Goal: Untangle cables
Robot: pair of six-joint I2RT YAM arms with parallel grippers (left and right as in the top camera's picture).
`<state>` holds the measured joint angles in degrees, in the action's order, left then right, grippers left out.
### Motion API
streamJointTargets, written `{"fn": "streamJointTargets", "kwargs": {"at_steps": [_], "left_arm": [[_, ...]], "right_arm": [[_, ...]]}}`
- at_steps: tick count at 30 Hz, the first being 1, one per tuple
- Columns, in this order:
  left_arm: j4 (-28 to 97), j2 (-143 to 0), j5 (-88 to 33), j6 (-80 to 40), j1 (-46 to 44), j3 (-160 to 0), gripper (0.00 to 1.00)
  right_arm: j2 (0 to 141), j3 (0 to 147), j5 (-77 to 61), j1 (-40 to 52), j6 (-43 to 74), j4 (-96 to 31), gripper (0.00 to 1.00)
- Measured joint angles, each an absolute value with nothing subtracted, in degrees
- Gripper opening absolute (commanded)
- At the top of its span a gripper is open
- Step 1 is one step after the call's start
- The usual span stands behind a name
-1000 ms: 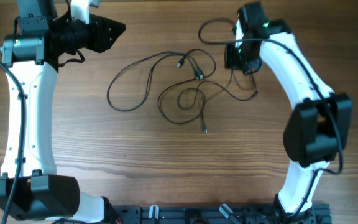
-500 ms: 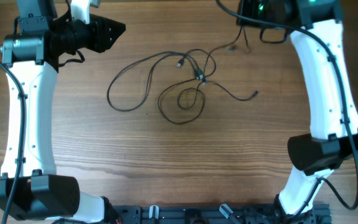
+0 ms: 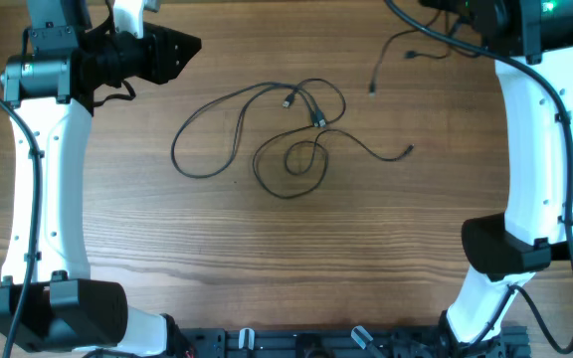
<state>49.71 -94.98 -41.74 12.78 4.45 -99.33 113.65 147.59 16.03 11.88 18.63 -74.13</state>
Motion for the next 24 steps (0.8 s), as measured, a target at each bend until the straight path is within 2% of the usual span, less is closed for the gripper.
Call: {"fn": "streamJointTargets", "kwargs": {"at_steps": [5,10,24], "left_arm": [[49.34,-94.98,-41.74,12.78,4.45,-99.33,0.39],[49.28,-94.98,-41.74,13.17,4.45,-99.33,0.39],[49.08,-94.98,-41.74,13.41,4.45,-99.33,0.39]], "right_arm": [[113.65,147.59,19.53,6.50,19.27,-71.92,0.05],[113.65,147.59,20.49,-2.61,19.29,-70.98,0.05],[116.57,148.22,16.51,-20.03,19.29,-66.50,0.05]]}}
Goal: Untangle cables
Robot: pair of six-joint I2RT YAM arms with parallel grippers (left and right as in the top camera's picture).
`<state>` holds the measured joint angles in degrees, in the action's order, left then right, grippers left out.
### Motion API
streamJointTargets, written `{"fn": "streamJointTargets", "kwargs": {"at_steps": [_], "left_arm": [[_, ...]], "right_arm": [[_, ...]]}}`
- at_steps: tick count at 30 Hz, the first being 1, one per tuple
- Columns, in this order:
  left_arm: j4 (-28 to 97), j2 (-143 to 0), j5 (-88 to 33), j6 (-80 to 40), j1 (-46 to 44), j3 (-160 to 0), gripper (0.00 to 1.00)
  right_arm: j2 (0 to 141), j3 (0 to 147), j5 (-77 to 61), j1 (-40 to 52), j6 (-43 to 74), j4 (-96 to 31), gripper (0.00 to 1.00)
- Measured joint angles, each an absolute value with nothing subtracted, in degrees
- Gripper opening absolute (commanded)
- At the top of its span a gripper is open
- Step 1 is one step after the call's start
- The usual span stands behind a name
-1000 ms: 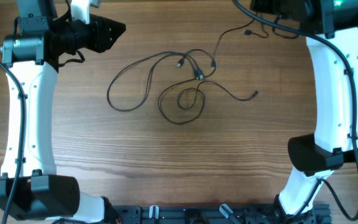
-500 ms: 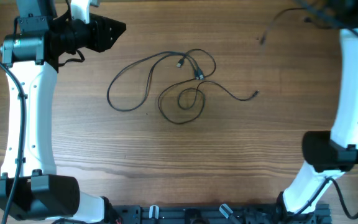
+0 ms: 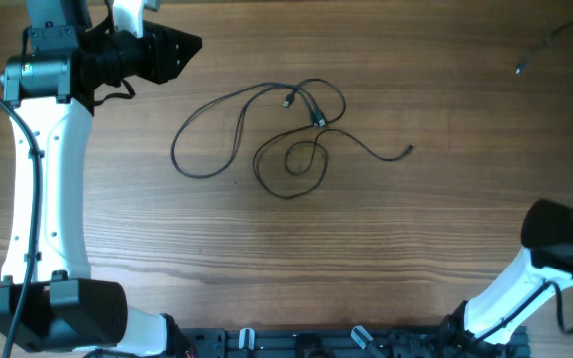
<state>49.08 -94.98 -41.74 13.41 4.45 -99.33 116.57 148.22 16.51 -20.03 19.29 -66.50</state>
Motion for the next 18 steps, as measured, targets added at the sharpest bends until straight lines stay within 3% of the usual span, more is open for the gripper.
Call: {"fn": "streamJointTargets", "kwargs": {"at_steps": [7,18], "left_arm": [[49.04,-94.98,-41.74,13.41,4.45,-99.33,0.39],[48.80,-94.98,-41.74,13.41,4.45,-99.33,0.39]], "right_arm": [[126.37,148.22,15.22,-21.69,19.29,-58.63,0.05],[129.64,148.24,18.39,-21.69,13.78,-41.76,0.05]]}}
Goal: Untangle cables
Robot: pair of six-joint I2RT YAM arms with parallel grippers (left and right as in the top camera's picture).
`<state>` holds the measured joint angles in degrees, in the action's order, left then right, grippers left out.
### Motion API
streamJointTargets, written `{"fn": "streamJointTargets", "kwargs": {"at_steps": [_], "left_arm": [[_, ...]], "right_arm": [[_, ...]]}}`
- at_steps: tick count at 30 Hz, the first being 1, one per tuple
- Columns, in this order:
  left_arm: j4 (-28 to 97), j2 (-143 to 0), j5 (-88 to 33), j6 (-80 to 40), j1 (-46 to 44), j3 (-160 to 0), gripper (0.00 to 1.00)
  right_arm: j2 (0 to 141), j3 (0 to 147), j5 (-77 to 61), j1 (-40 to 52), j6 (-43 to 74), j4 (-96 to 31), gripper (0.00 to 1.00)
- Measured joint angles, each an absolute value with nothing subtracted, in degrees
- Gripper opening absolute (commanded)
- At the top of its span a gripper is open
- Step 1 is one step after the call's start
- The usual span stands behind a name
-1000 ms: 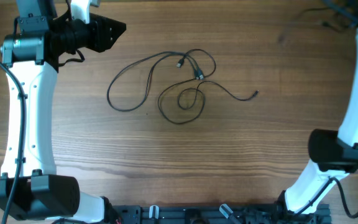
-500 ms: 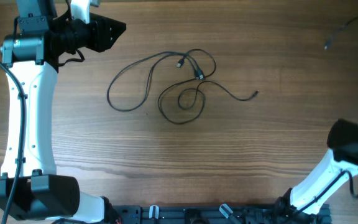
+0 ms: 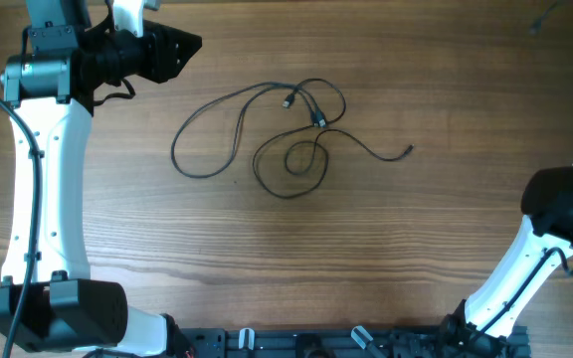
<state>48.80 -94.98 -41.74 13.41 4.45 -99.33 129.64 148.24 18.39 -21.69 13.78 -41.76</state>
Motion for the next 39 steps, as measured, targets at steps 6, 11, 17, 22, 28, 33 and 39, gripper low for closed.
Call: {"fn": "streamJointTargets", "kwargs": {"at_steps": [6,11,17,22,28,33,39], "left_arm": [[48.88,-94.98,-41.74,13.41,4.45,-99.33,0.40],[50.74,-94.98,-41.74,13.43,4.45,-99.33,0.39],[51.90,-94.98,-41.74,13.43,4.45,-99.33,0.40],[51.90,-94.98,-41.74,13.43,4.40,-99.33,0.40],[51.90,-94.98,-41.69,13.41,2.87,-99.33,0.40],[51.90,-94.98,-41.12,13.41,0.80,-99.33,0.41],[51.88,-94.98,-40.23,13.43,0.14,-99.33,0.41]], "right_arm": [[135.98,148.24,20.01,-22.94,11.62,-39.97,0.05],[142.58,148.24,20.21,-25.08,10.98,-39.59,0.05],[147.22,148.22,20.21,-27.90,10.55,-39.29,0.05],[149.32,148.22,20.18,-29.71,10.55,-39.18,0.05],[151.02,148.22,18.81,-30.20,10.13,-38.89,0.05],[151.79,148.22,16.25,-29.45,9.72,-38.65,0.04],[151.79,148.22,15.22,-28.25,9.23,-38.41,0.05]]}}
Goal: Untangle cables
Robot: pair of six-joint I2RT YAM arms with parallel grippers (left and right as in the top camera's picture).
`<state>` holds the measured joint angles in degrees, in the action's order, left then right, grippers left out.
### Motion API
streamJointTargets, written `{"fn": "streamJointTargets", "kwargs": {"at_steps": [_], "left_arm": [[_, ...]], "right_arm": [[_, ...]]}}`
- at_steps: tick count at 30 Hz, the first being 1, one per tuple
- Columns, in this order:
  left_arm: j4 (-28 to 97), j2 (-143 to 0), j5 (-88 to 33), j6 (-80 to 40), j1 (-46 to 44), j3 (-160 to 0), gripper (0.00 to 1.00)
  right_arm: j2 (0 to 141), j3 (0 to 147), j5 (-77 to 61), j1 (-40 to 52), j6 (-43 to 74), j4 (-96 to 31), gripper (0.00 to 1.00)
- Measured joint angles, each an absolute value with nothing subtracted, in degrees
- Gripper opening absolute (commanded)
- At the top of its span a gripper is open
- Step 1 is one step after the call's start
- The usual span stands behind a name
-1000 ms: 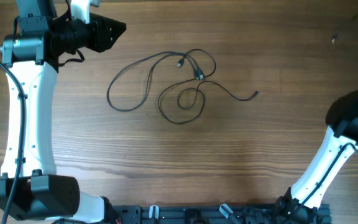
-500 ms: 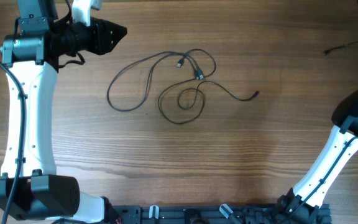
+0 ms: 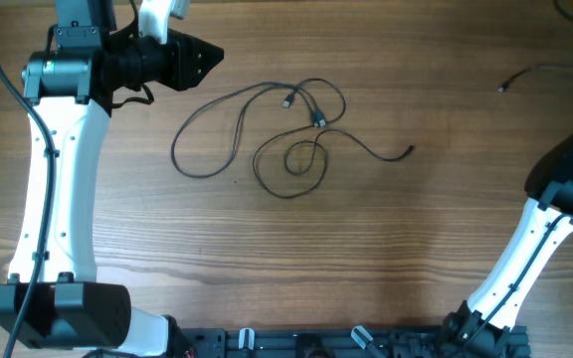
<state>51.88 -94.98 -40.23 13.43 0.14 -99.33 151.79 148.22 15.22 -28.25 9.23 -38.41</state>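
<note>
A tangle of thin dark cables (image 3: 288,139) lies in the middle of the wooden table. It has a wide loop at the left (image 3: 182,149), small connectors near the top (image 3: 318,120) and one free end (image 3: 409,151) to the right. A separate cable (image 3: 535,70) lies at the far right and runs off the edge. My left gripper (image 3: 207,58) hovers up and left of the tangle, pointing right, its jaws a dark blur. The right gripper is out of frame.
The white right arm (image 3: 550,229) rises along the right edge of the table. The left arm (image 3: 63,179) stands along the left side. A black rail (image 3: 296,343) runs along the near edge.
My left gripper has shifted a little to the right, toward the tangle. The separate cable's end now shows lower at the right edge. The right arm has changed pose.
At first the right arm reached over the far right with a separate cable near the tangle's upper right. That cable then showed further right, then almost out at the top corner. Now its end lies by the right edge. The tangle has not changed.
</note>
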Motion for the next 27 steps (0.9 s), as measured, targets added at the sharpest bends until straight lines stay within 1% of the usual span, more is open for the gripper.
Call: {"fn": "streamJointTargets", "kwargs": {"at_steps": [1,2,3,4,6,7,16,23,25,27], "left_arm": [[51.88,-94.98,-40.14,13.43,0.14,-99.33,0.41],[51.88,-94.98,-40.07,13.43,0.14,-99.33,0.41],[51.88,-94.98,-39.94,13.43,0.14,-99.33,0.41],[51.88,-94.98,-39.90,13.43,0.14,-99.33,0.41],[51.88,-94.98,-39.75,13.43,0.14,-99.33,0.41],[51.88,-94.98,-39.72,13.43,0.14,-99.33,0.41],[51.94,-94.98,-39.72,13.43,0.14,-99.33,0.41],[53.58,-94.98,-39.51,13.43,0.14,-99.33,0.41],[53.63,-94.98,-39.29,13.43,0.14,-99.33,0.43],[53.63,-94.98,-38.87,13.50,0.14,-99.33,0.48]], "right_arm": [[151.79,148.22,15.22,-28.14,9.10,-38.33,0.06],[151.79,148.22,15.20,-28.03,9.10,-38.24,0.11],[151.79,148.22,15.16,-27.94,9.10,-38.28,0.28],[151.79,148.22,15.03,-27.92,9.06,-38.30,0.57],[151.79,148.22,15.00,-27.90,9.78,-38.28,0.84],[151.79,148.22,15.03,-27.90,9.80,-38.28,0.99],[151.79,148.22,15.07,-27.90,10.52,-41.39,0.99],[150.58,148.22,15.03,-27.49,14.39,-46.81,0.99],[148.55,148.22,15.00,-27.05,15.81,-49.01,1.00],[145.27,148.22,14.37,-26.61,16.97,-51.70,0.99]]}}
